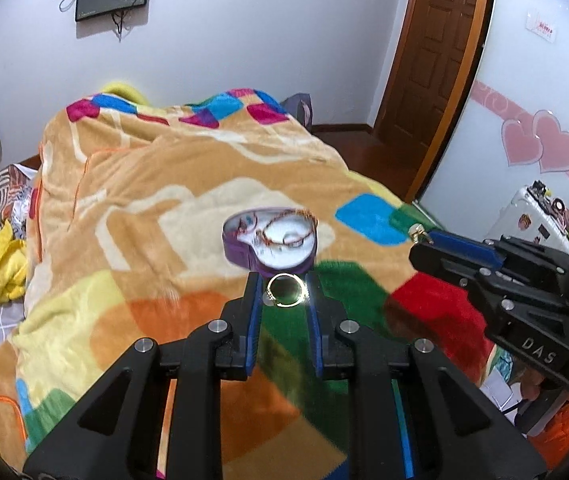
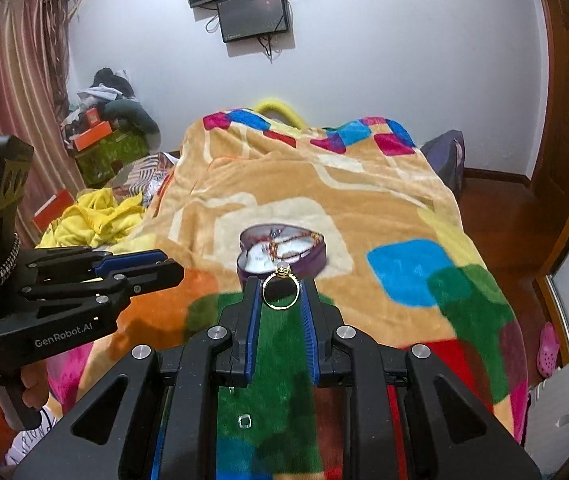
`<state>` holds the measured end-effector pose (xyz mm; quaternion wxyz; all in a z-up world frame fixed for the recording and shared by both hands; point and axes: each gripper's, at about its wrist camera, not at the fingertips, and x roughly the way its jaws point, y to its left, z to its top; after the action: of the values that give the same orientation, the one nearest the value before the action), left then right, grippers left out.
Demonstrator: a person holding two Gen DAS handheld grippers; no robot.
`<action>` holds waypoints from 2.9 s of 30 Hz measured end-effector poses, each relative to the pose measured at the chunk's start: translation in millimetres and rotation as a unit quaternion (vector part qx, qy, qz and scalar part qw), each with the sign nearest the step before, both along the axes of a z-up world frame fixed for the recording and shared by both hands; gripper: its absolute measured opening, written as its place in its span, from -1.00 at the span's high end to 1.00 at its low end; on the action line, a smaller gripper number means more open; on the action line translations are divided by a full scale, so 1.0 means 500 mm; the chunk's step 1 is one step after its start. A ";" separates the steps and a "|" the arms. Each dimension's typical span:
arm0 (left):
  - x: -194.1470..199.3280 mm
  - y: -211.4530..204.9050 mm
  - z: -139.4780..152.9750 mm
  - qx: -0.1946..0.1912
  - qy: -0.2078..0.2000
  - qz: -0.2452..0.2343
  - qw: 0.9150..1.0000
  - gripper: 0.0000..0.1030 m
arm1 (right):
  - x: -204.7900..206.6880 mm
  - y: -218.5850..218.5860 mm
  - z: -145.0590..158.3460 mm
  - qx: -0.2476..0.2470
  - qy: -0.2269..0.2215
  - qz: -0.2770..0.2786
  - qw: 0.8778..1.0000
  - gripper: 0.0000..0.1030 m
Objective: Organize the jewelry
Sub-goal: 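Lower the gold ring and gold pendant into the tin and open both grippers, then withdraw both grippers from the tin toward the remaining silver rings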
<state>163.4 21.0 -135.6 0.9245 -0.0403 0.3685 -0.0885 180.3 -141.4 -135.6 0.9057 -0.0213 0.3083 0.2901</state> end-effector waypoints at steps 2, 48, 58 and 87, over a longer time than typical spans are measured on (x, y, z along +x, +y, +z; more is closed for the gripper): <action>0.007 0.002 0.005 0.000 -0.006 0.001 1.000 0.61 | 0.005 0.004 0.004 0.002 -0.003 0.001 1.000 0.66; 0.228 0.017 -0.090 -0.034 0.055 -0.016 0.998 0.61 | 0.228 0.068 -0.084 -0.036 0.073 0.050 0.995 0.66; 0.218 0.015 -0.079 -0.034 0.054 -0.021 0.998 0.61 | 0.228 0.071 -0.086 -0.047 0.085 0.055 0.994 0.65; 0.004 0.009 0.057 0.014 -0.019 0.006 1.000 0.15 | 0.013 0.001 0.036 -0.044 -0.009 0.016 0.999 0.26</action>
<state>165.6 25.3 -107.1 0.9323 -0.0278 0.3522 -0.0780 186.7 -141.0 -117.5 0.9021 -0.0687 0.3121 0.2901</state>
